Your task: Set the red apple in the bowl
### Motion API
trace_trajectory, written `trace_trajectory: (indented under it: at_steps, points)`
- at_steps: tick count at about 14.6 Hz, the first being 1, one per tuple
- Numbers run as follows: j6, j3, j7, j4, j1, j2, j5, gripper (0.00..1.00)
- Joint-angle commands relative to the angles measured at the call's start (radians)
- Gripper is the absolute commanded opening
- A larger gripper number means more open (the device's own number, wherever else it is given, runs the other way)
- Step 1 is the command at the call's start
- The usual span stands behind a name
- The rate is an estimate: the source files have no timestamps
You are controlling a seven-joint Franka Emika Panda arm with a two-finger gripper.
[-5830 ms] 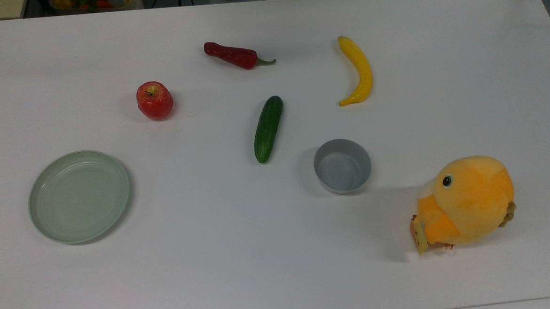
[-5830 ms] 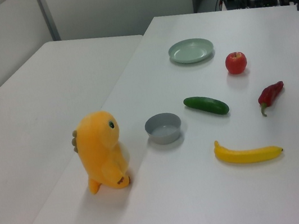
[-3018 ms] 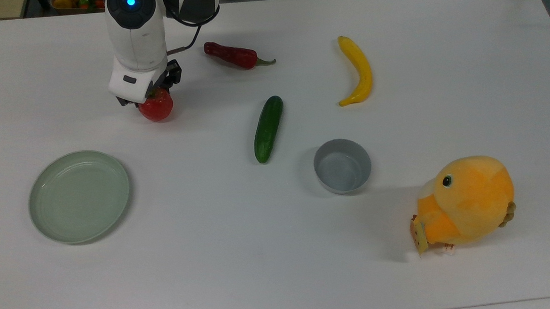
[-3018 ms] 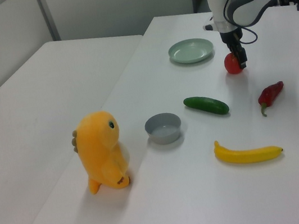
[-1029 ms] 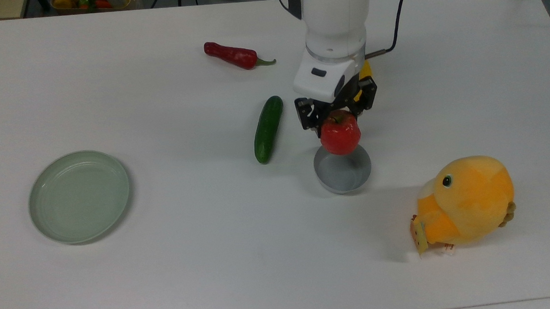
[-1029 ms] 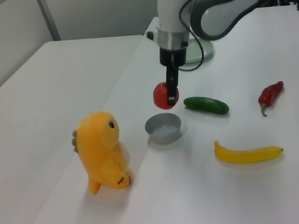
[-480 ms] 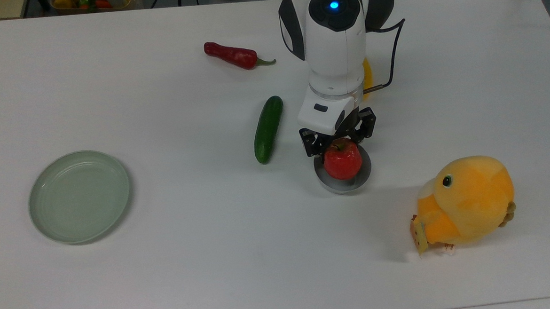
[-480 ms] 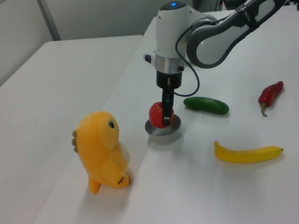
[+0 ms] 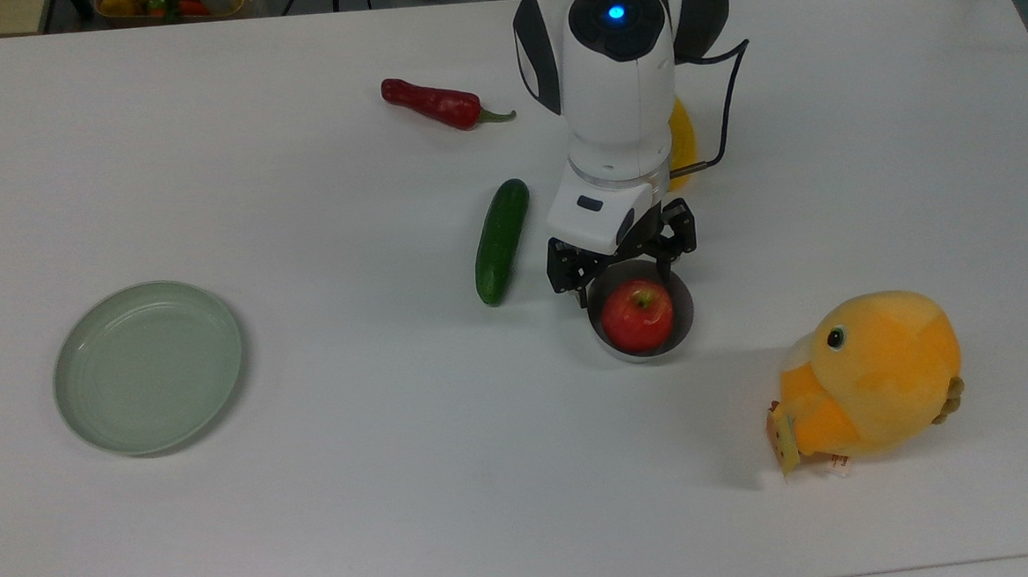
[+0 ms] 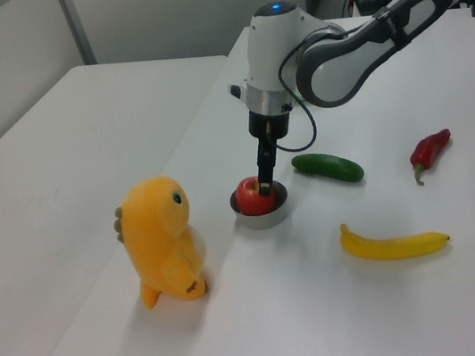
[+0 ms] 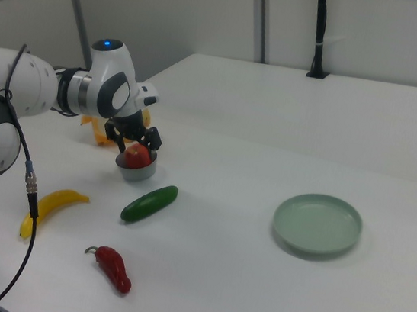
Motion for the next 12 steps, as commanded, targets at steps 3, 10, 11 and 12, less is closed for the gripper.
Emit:
trace_trajectory:
  at_steps: [3,10,11,12]
  points:
    - [-0.055,-0.003,0.017,-0.084,-0.020,-0.175,-0.010,1.00]
    - [-0.498,-0.014,0.020,-0.085,-0.110,-0.494,0.000,1.00]
    - [-0.573,-0.018,0.020,-0.086,-0.129,-0.545,0.002,1.00]
    - [-0.632,-0.031,0.020,-0.091,-0.132,-0.576,0.002,1.00]
